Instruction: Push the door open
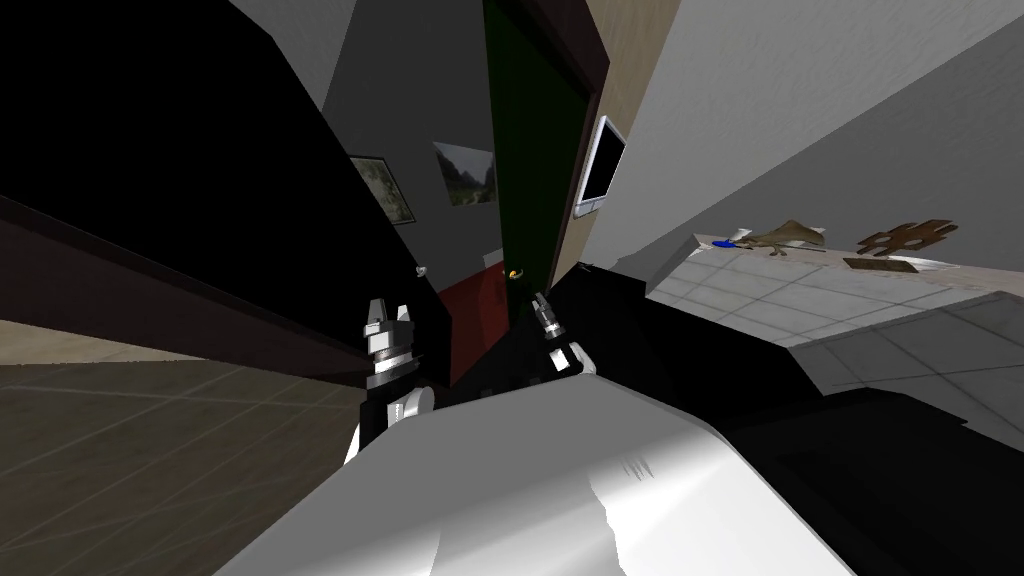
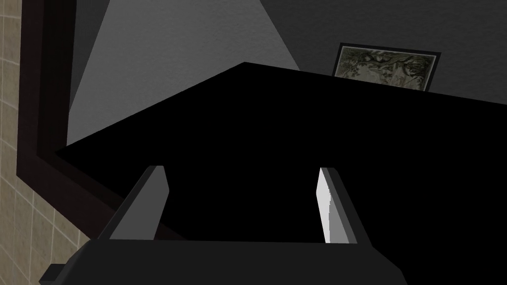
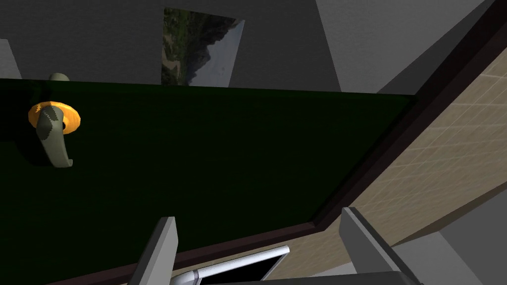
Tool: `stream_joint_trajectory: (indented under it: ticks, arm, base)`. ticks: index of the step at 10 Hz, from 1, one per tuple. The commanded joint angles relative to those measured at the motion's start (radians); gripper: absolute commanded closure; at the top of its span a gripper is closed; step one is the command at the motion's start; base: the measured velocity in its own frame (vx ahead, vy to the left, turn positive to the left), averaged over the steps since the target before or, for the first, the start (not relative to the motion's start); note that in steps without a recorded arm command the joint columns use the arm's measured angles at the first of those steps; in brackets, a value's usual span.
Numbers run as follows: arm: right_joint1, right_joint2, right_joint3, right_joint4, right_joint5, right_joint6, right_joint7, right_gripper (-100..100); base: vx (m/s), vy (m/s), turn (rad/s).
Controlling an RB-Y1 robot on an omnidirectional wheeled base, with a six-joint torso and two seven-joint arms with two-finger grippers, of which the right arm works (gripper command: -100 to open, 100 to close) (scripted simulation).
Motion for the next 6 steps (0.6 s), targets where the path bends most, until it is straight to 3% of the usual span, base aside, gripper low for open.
stream_joint_trajectory:
  ticks: [1, 6]
  arm:
    - [-0.016, -0.002, 0.002, 0.044, 0.007, -0.014, -0.009, -100]
    - [-0.071, -0.007, 0.008, 0.176, 0.030, -0.048, -0.036, -100]
  base:
    - [0.101, -0.061, 0.038]
    - [0.081, -0.076, 0.048]
